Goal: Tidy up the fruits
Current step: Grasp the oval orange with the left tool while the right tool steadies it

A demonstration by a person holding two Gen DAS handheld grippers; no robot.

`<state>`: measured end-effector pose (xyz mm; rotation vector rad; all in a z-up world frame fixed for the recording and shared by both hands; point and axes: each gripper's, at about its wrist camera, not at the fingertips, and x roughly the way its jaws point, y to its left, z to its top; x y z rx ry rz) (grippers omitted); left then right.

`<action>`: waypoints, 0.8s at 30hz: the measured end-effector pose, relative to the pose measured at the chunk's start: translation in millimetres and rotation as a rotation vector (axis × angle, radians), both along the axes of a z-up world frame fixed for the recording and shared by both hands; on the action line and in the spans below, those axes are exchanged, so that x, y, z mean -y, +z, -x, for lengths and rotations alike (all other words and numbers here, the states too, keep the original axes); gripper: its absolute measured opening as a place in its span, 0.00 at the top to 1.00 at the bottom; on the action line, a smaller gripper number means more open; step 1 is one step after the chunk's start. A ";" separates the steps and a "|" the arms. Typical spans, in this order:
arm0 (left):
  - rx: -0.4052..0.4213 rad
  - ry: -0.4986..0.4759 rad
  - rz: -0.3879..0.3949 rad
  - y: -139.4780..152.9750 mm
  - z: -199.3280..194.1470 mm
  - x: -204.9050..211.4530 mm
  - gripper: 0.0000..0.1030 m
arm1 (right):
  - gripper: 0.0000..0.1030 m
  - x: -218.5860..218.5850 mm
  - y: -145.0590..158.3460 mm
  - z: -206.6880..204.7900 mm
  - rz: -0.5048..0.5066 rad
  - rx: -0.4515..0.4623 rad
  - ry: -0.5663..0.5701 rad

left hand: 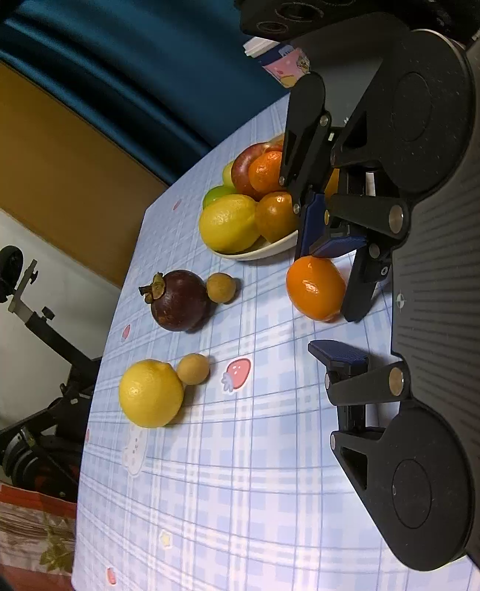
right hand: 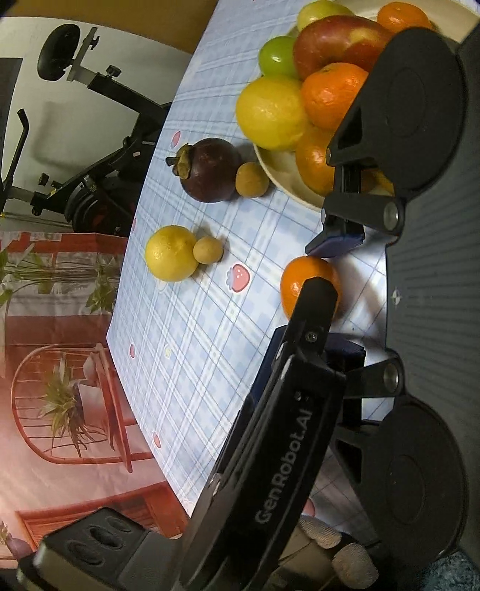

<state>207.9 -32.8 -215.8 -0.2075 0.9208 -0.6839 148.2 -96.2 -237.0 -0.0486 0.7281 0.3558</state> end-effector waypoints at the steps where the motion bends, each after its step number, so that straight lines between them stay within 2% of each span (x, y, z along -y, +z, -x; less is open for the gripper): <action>1: 0.002 0.002 0.001 -0.6 -0.1 0.6 0.50 | 0.53 0.2 -0.5 0.5 0.003 0.003 0.000; 5: 0.004 0.008 0.021 -2.0 0.7 -0.6 0.52 | 0.53 -0.4 -1.4 2.2 0.005 0.012 0.000; 7: 0.011 0.001 0.038 -2.9 2.1 0.9 0.60 | 0.55 -0.7 -1.7 2.5 0.007 0.013 -0.001; 11: 0.041 0.005 0.031 2.2 7.5 3.8 0.60 | 0.56 1.2 -0.1 4.5 0.001 0.020 -0.008; 20: 0.146 -0.033 0.026 49.0 20.1 27.2 0.60 | 0.56 23.4 35.0 29.5 -0.053 0.140 -0.043; 24: 0.202 -0.100 -0.040 67.0 27.4 64.5 0.60 | 0.56 49.3 43.1 45.1 -0.109 0.166 -0.110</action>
